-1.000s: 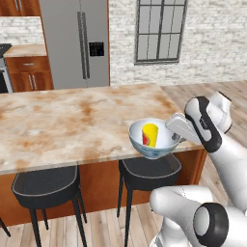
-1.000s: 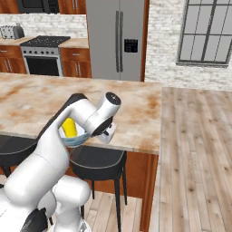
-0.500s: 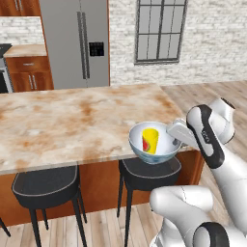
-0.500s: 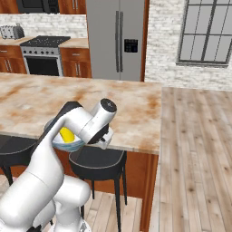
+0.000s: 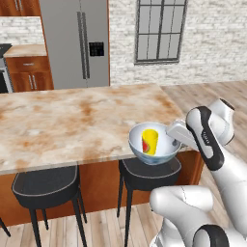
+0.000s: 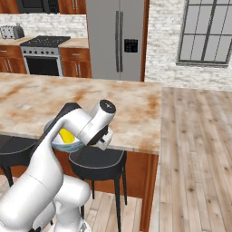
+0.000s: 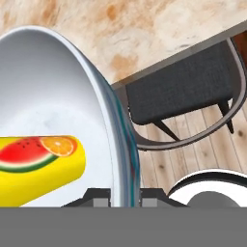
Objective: Place the cup inside the bowl on the dining table and move the bowl to any counter.
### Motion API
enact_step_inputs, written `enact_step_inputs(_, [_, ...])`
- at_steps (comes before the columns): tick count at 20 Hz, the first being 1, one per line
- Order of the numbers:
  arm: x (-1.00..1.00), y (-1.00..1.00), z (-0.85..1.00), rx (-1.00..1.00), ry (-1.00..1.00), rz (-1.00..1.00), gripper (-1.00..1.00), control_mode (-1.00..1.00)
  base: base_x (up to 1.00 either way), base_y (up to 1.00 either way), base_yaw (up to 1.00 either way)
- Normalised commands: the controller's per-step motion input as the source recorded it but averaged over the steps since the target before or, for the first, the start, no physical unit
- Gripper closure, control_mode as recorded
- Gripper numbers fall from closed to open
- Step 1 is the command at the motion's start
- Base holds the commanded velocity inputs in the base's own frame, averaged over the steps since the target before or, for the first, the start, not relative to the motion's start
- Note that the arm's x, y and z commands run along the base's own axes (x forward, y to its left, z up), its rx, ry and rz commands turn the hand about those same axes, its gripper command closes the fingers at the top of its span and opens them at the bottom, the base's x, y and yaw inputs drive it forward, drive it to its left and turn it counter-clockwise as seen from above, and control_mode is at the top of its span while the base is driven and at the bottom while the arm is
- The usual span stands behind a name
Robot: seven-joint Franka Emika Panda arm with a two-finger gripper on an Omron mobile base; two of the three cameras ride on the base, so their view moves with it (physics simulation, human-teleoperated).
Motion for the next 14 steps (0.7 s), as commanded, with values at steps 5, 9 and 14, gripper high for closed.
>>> enact_step_inputs(5, [0.00, 0.00, 0.00, 0.00, 0.00, 0.00, 1.00, 1.00, -0.10, 0.66, 0.00])
enact_step_inputs(9, [0.00, 0.00, 0.00, 0.00, 0.00, 0.00, 1.00, 1.00, -0.12, 1.00, 0.00])
enact_step_inputs(14, [0.00, 0.00, 0.00, 0.00, 0.00, 0.00, 1.00, 1.00, -0.05, 0.97, 0.00])
